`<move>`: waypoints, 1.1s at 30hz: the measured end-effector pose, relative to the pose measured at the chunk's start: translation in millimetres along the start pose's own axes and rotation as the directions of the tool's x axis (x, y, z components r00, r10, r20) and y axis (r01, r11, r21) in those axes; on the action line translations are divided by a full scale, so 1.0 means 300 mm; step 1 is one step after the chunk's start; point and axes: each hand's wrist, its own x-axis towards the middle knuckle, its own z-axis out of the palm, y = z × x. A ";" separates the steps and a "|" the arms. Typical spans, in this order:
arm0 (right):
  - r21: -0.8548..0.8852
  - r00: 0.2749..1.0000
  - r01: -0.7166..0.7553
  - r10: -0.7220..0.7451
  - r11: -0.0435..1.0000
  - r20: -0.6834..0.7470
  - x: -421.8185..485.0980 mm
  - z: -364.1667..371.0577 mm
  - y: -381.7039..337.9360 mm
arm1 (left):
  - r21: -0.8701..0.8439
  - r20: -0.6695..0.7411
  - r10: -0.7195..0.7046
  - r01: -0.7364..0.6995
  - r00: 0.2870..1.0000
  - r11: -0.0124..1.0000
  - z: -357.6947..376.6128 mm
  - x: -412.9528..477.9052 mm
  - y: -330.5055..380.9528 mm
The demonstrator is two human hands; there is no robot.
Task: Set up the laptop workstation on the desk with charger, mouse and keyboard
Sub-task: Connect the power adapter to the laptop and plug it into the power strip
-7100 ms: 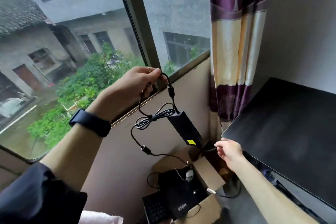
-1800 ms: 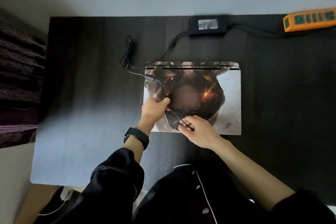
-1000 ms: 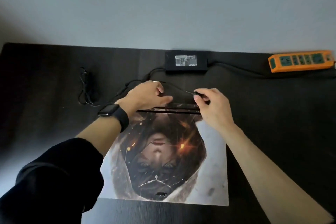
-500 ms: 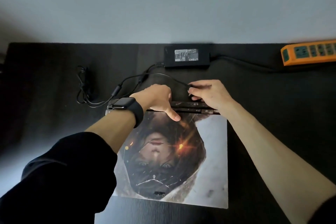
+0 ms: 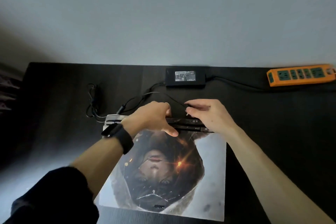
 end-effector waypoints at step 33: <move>-0.207 0.996 0.092 -0.088 0.974 0.029 -0.188 0.047 -0.104 | -0.181 -0.306 -0.045 -0.011 0.951 0.984 0.065 -0.292 0.012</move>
